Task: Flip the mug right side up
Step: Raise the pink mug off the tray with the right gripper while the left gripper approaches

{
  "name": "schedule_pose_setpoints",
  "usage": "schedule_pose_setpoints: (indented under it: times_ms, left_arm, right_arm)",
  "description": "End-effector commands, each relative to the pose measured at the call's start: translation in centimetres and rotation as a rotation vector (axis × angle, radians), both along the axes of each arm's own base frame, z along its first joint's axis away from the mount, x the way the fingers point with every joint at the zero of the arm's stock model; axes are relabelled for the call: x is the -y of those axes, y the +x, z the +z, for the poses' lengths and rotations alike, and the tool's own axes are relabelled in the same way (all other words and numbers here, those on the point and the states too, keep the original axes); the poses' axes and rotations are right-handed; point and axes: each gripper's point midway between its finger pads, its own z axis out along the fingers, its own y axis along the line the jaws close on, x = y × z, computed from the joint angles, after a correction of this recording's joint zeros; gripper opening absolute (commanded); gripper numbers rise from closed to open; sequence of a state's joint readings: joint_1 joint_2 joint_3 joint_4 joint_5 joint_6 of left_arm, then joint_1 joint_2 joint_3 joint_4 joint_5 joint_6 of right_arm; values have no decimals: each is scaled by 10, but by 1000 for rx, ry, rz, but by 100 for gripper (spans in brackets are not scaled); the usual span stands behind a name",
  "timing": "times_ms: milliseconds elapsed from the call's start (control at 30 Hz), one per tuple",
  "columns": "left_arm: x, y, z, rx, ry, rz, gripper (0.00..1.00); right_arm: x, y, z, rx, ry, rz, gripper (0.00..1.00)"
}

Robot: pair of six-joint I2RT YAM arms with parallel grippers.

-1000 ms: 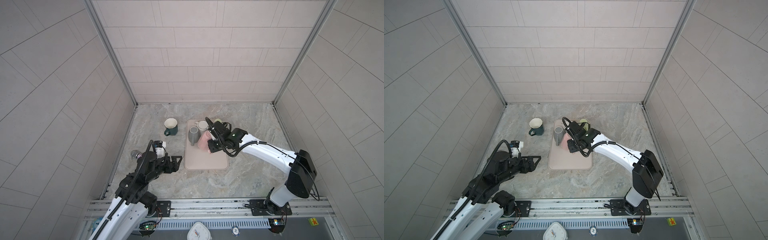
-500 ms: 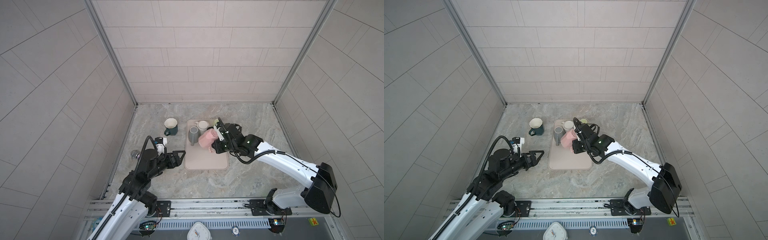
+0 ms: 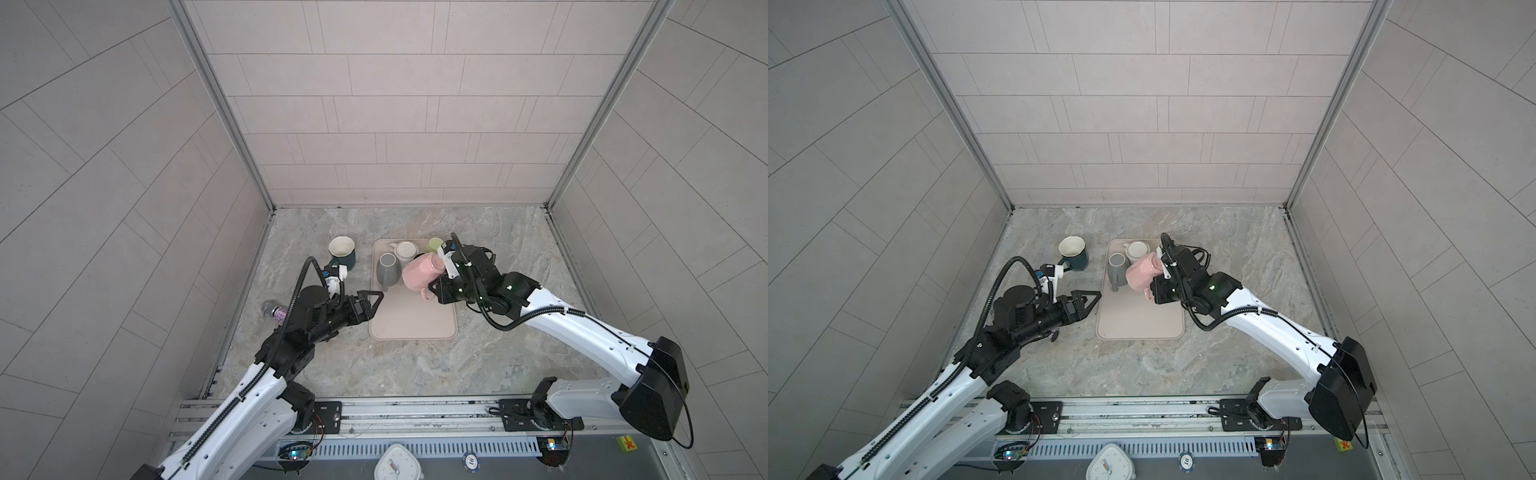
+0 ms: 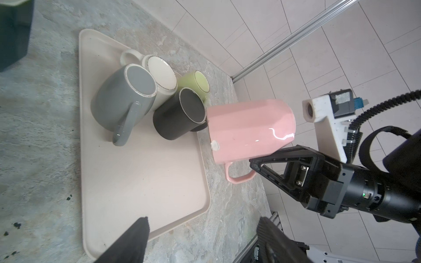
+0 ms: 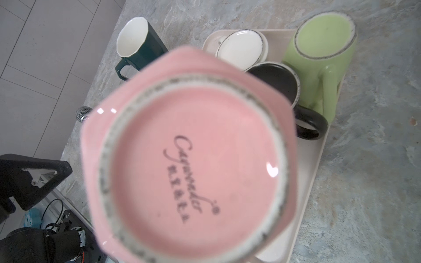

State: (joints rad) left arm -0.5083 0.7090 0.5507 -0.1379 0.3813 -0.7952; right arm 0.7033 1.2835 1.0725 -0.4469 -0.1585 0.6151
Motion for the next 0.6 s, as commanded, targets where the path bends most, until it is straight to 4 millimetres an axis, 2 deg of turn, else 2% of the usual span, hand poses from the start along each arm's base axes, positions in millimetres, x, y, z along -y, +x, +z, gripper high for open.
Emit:
schedule_pose_setpoints:
  times_ms: [0, 67, 167, 567]
  left_arm:
    - [15, 6, 30, 81, -35, -37, 80]
    - [23, 5, 34, 94, -41, -57, 80]
    - [39, 6, 28, 67, -32, -112, 78]
    - [61, 6, 19, 54, -13, -146, 74]
  right_arm:
    - [-6, 9, 45, 106, 156, -16, 0]
    - [-5, 10, 46, 103, 189, -16, 0]
    - [-3, 13, 43, 85, 225, -18, 0]
    - [1, 19, 48, 92, 281, -32, 0]
